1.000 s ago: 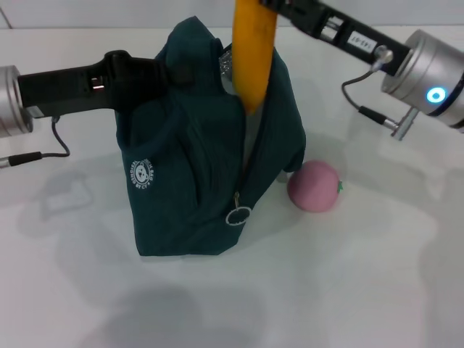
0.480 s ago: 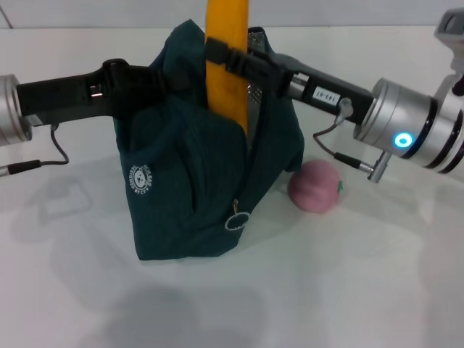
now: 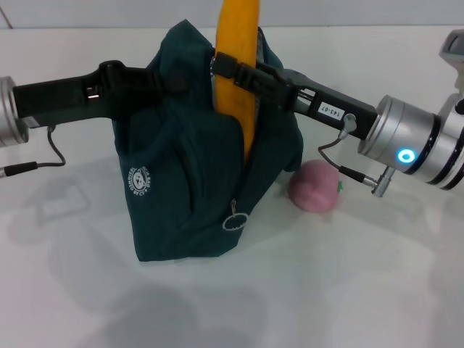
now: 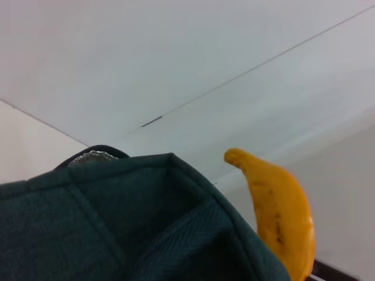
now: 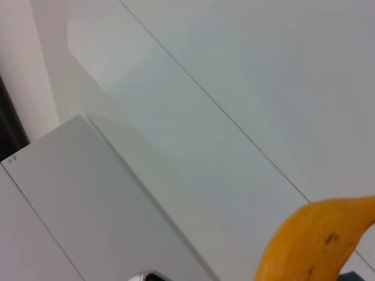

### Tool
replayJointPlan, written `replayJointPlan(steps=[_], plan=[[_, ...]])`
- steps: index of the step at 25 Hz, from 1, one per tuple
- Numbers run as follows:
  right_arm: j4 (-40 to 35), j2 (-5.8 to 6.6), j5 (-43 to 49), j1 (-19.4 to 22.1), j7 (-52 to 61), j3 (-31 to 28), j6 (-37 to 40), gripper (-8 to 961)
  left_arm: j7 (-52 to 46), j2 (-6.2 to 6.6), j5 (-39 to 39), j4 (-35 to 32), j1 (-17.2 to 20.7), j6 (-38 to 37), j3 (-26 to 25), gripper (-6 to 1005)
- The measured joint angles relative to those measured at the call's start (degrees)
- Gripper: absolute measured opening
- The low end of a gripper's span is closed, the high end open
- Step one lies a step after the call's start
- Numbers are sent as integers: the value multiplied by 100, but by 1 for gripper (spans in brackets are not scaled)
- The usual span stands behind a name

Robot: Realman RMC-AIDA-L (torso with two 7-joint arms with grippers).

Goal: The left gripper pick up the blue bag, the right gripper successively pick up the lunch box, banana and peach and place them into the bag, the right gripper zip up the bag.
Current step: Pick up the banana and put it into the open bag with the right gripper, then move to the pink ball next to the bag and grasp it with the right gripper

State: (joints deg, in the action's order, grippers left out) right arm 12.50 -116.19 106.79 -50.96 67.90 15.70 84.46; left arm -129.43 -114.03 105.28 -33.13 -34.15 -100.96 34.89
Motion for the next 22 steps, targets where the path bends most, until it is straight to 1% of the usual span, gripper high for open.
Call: replayJointPlan(steps=[14, 16, 19, 22], plan=[[-137, 0, 16, 48, 49, 40, 92, 603, -3, 13, 0, -9, -4, -22, 1, 33], [-165, 2, 19, 54, 54, 33, 107, 693, -3, 14, -1, -10, -7, -22, 0, 33], [-429, 13, -13, 127, 97, -15, 321, 827, -6, 19, -2, -17, -8, -21, 1, 33], [-997, 36, -60, 320, 313, -65, 656, 850, -15, 24, -3, -29, -7, -21, 1, 33]])
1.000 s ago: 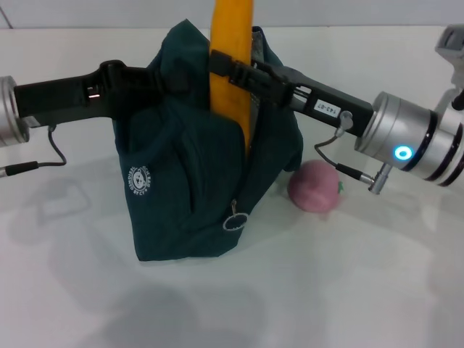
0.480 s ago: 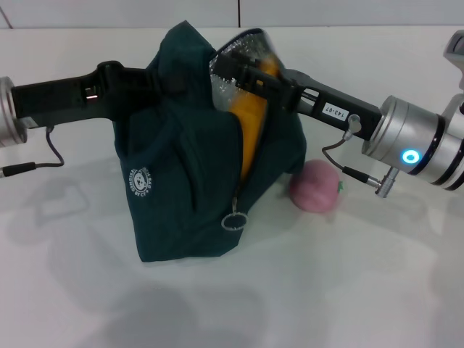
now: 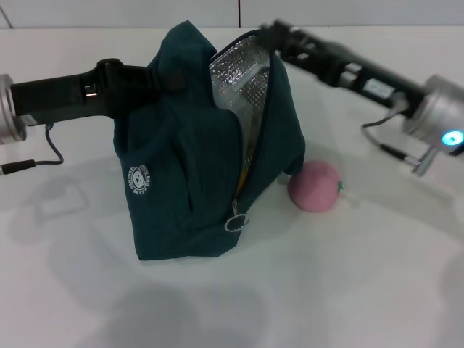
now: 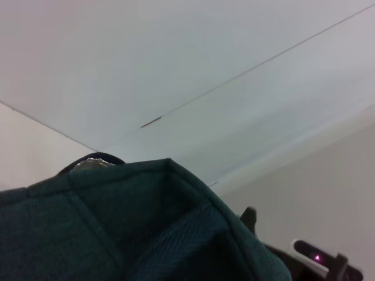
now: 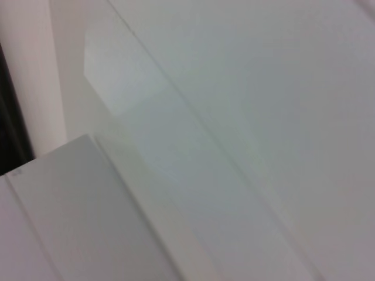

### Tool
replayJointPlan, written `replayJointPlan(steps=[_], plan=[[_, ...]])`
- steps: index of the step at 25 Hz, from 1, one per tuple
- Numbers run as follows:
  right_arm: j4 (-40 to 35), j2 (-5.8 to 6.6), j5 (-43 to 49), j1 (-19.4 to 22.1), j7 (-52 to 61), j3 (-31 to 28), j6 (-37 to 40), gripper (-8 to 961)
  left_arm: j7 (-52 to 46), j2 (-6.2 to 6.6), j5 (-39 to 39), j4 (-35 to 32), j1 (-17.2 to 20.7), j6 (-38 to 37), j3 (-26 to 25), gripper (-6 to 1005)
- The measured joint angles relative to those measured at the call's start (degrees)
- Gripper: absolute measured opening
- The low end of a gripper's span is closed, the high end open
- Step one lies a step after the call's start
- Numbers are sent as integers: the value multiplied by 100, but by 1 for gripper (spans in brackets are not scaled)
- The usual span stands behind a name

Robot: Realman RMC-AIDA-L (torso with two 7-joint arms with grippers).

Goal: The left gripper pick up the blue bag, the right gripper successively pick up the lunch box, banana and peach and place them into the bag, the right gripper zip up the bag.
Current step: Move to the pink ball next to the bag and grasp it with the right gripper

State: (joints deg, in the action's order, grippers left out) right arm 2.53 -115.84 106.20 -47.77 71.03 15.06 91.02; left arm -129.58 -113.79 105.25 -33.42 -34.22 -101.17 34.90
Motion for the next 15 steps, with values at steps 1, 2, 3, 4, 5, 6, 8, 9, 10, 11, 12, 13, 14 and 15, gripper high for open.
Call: replayJointPlan(steps=[1, 2, 3, 4, 5, 6, 8, 9, 10, 11, 12, 13, 14, 15], plan=[[-328, 12, 0, 124, 137, -4, 92, 858, -2, 7, -12, -3, 9, 0, 0, 33], [-554, 16, 10, 214, 237, 8, 119, 865, -4, 16, -26, -4, 18, 0, 0, 33], [-888, 26, 39, 363, 379, 61, 132, 873, -5, 30, -40, 1, 27, 0, 0, 33], [-1134, 29, 78, 503, 479, 129, 121, 873, -6, 40, -43, 9, 31, 1, -1, 33], [-1397, 34, 96, 641, 548, 244, 96, 872, -5, 46, -47, 17, 34, 0, -1, 33], [-1690, 37, 124, 840, 613, 425, 42, 872, -5, 49, -50, 20, 35, 0, -1, 33], [-2141, 44, 129, 1131, 696, 846, -89, 871, 4, 49, -52, 21, 36, -3, -1, 33], [-2351, 43, 129, 1269, 734, 1135, -156, 871, 8, 48, -52, 21, 36, -4, 0, 33], [-2501, 43, 131, 1360, 772, 1407, -257, 870, 11, 46, -53, 22, 39, -5, -1, 33], [-2641, 43, 130, 1436, 798, 1698, -373, 870, 14, 44, -52, 23, 41, -5, -1, 33], [-2719, 34, 132, 1483, 812, 1930, -501, 870, 23, 41, -51, 24, 43, -6, 3, 33], [-2768, 28, 130, 1519, 815, 2200, -685, 869, 37, 36, -50, 24, 45, -6, 8, 33], [-2779, 17, 125, 1528, 810, 2402, -842, 869, 56, 28, -50, 24, 45, -7, 17, 33], [-2776, 6, 117, 1522, 798, 2598, -1011, 868, 74, 23, -50, 24, 45, -8, 24, 33]])
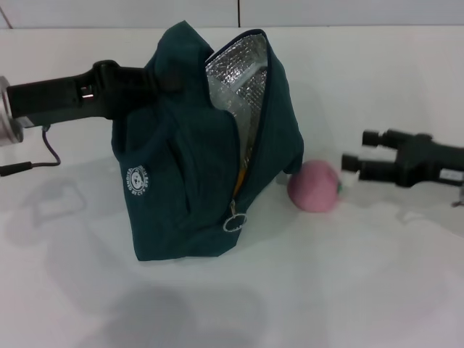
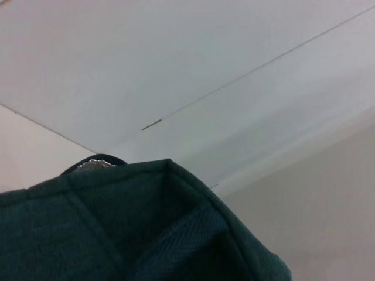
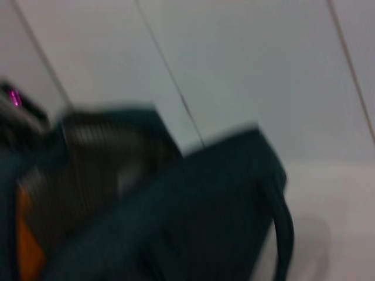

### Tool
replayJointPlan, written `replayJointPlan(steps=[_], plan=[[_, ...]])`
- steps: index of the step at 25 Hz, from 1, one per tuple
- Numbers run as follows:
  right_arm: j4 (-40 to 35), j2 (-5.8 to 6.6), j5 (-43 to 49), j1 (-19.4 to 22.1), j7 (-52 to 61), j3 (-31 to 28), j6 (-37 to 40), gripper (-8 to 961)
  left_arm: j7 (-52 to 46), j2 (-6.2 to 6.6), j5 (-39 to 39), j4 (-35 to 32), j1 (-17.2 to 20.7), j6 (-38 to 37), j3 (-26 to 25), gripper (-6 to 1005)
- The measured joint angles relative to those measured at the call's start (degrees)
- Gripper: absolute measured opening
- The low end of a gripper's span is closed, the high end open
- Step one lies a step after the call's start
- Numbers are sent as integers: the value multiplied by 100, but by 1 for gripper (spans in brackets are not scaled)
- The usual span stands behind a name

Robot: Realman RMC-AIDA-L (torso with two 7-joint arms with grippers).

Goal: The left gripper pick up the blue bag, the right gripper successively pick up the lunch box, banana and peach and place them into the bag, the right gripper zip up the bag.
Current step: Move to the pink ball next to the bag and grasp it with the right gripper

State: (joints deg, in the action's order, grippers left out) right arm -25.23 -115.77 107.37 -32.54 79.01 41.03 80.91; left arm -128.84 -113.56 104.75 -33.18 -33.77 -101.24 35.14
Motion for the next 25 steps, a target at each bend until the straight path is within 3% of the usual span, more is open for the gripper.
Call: replayJointPlan(steps=[14, 25], plan=[[239, -41, -1559, -427, -198, 2948, -1745, 834, 68, -8, -4, -15, -5, 2, 11, 34], [89, -41, -1822, -300, -204, 3321, -1791, 805, 72, 10, -8, -11, -6, -1, 10, 34]])
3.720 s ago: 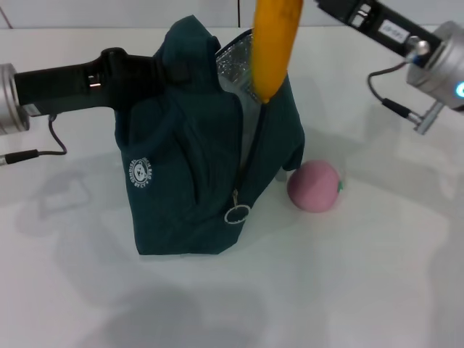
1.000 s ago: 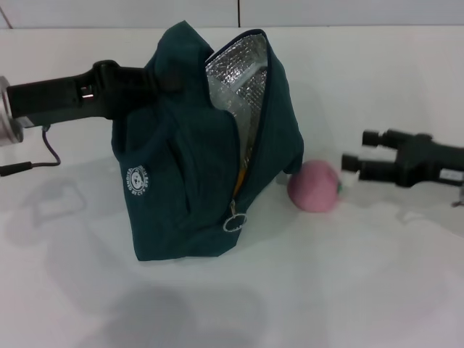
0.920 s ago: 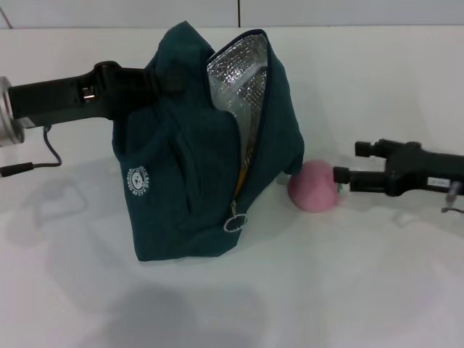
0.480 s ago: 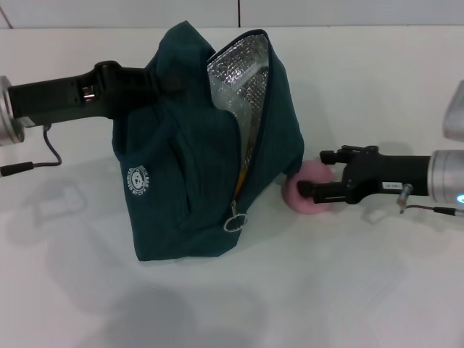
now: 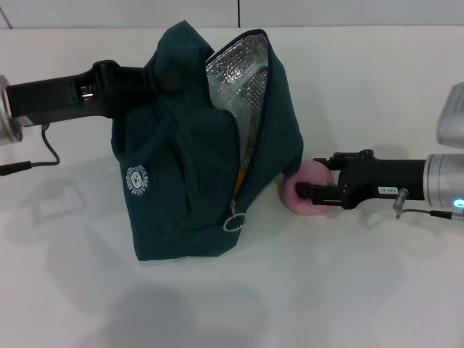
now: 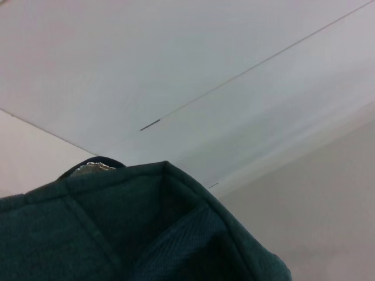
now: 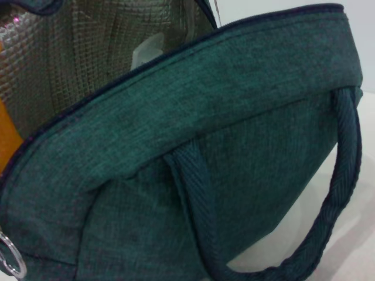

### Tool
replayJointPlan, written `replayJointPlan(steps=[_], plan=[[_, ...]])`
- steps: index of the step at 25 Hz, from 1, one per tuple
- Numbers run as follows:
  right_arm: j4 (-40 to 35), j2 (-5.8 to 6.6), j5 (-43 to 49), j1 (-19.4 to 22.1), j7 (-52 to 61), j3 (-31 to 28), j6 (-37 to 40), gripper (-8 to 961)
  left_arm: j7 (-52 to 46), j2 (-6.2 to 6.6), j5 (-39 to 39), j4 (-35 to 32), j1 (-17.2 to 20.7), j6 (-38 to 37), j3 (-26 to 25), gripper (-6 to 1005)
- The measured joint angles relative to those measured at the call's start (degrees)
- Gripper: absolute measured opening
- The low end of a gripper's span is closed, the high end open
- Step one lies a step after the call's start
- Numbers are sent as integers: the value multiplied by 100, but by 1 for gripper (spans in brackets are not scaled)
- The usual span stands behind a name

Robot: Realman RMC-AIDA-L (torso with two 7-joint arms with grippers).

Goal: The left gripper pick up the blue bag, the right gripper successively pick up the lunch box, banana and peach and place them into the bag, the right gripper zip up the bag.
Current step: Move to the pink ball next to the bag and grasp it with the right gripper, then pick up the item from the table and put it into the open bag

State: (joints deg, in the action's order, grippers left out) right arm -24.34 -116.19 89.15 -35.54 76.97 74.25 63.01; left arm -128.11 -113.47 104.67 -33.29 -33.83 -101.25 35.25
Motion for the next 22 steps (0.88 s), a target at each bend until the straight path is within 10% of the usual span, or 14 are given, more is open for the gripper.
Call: replayJointPlan(steps=[4, 6, 14, 22], plan=[[-3, 0, -7, 22, -11, 10, 60, 795, 6, 0, 0, 5, -1, 0, 0, 34], [-5, 0, -9, 27, -13, 11, 88, 579, 6, 0, 0, 9, -1, 0, 0, 34], [-13, 6, -173, 87, -19, -21, 223, 380, 6, 1, 6, 12, -1, 0, 0, 34], [-594, 127, -1202, 1072, -30, -810, 925, 301, 6, 14, 1, 16, 65, 0, -28, 35]])
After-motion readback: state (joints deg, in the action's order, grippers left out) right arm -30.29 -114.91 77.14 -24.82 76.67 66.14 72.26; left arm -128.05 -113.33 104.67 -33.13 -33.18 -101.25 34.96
